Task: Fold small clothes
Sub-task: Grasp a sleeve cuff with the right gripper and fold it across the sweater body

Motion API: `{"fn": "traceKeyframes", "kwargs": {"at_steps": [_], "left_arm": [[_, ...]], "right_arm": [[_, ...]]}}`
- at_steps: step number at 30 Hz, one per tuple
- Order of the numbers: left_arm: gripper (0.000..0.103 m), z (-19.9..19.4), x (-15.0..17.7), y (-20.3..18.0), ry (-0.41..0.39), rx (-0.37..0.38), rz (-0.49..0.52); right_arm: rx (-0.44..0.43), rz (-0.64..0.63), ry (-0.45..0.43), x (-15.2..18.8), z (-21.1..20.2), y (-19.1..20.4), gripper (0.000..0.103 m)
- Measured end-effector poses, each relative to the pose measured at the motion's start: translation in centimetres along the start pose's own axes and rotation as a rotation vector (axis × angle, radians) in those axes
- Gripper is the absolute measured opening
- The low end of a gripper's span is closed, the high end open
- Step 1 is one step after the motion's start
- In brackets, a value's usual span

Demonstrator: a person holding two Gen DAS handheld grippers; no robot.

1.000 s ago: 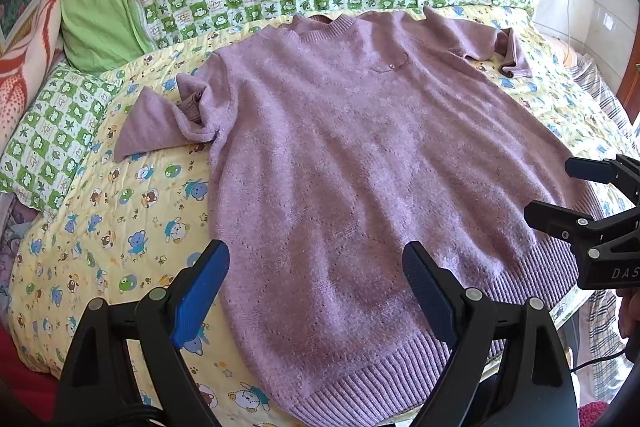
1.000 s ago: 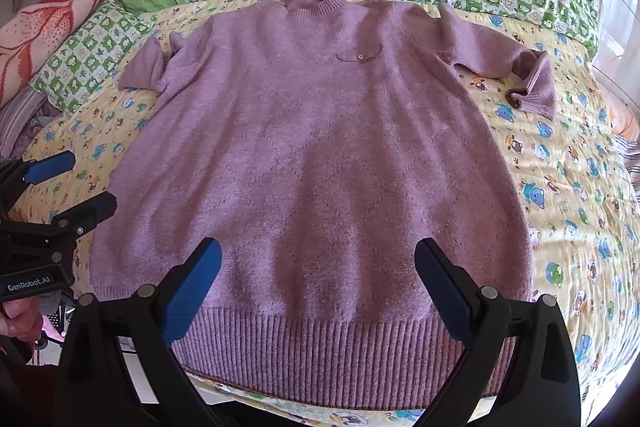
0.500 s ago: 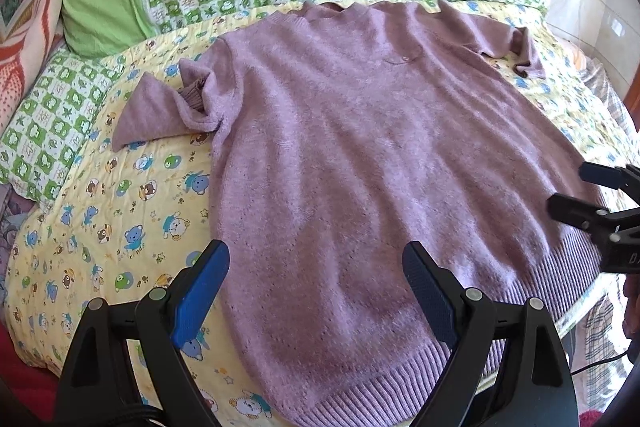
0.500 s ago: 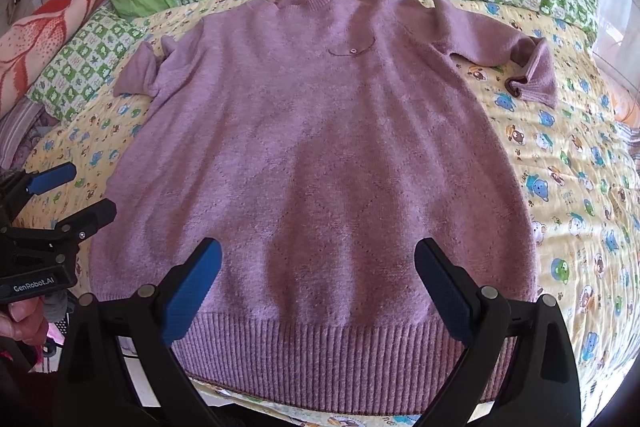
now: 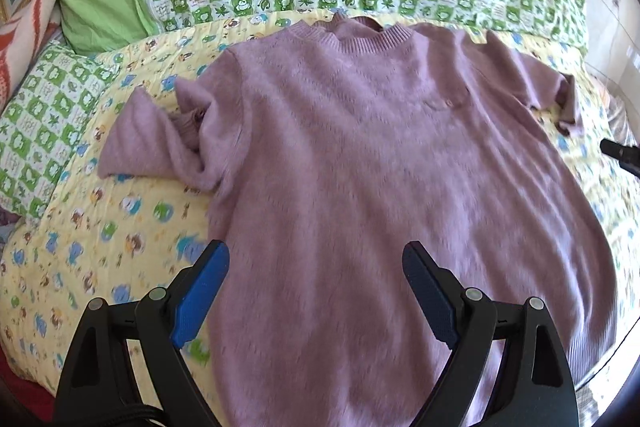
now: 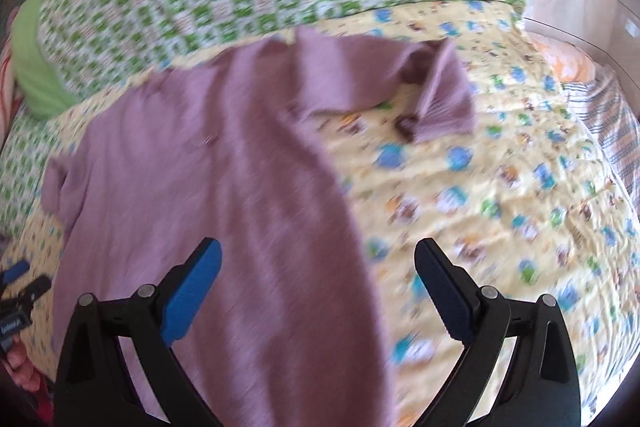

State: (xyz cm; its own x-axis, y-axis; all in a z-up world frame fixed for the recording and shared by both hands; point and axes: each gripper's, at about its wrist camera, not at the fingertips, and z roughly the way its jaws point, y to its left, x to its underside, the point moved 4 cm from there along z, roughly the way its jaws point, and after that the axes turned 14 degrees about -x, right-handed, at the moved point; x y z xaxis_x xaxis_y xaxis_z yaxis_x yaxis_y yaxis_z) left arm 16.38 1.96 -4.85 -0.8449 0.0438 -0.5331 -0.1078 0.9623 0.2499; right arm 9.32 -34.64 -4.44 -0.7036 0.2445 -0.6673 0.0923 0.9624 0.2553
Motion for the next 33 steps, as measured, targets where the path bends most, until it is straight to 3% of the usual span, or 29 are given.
{"fn": "traceKeyframes", "kwargs": {"at_steps": [6, 12, 13, 16, 17, 19, 24, 28, 30, 31, 33], "left_arm": [[0.089, 3.0, -4.1, -1.6, 0.011, 0.005, -0.027], [0.089, 7.3, -7.9, -3.1, 0.039, -0.027, -0.036], [0.089, 8.1, -8.5, -3.2, 0.046, -0.033, -0.042], [0.089, 10.3, -9.8, -3.0, 0.071, -0.043, -0.065], [0.089, 10.9, -10.0, -2.9, 0.081, -0.048, -0.074], [0.089, 11.3, -10.3, -2.5, 0.085, -0.045, -0.089], [0.089, 10.7, -9.7, -1.3, 0.084, -0.016, -0.110], [0.089, 9.5, -8.5, 0.2, 0.086, 0.011, -0.133], [0.089, 9.1, -8.0, 0.9, 0.088, 0.014, -0.140], [0.089, 9.1, -7.7, 1.1, 0.092, 0.016, -0.144], [0.089, 9.4, -7.3, 1.6, 0.108, 0.021, -0.153]], "right_arm": [[0.070, 0.083, -0.051, -6.7, 3.1, -6.3, 0.093], [0.119, 0.147, 0.007, -10.2, 7.8, -10.7, 0.070], [0.124, 0.145, 0.017, -10.5, 8.3, -11.1, 0.061], [0.108, 0.154, 0.040, -11.1, 9.3, -12.2, 0.011], [0.097, 0.161, 0.027, -11.1, 8.9, -12.1, 0.006], [0.050, 0.158, -0.010, -11.6, 7.7, -11.1, 0.006], [-0.165, 0.015, -0.044, -14.1, 4.7, -1.8, 0.006], [-0.428, -0.147, 0.027, -15.2, 5.5, 10.5, 0.006], [-0.613, -0.172, 0.094, -14.5, 6.7, 16.9, 0.006], [-0.722, -0.173, 0.157, -13.8, 7.7, 20.1, 0.009], [-0.764, -0.183, 0.229, -12.5, 9.0, 23.6, 0.028]]}}
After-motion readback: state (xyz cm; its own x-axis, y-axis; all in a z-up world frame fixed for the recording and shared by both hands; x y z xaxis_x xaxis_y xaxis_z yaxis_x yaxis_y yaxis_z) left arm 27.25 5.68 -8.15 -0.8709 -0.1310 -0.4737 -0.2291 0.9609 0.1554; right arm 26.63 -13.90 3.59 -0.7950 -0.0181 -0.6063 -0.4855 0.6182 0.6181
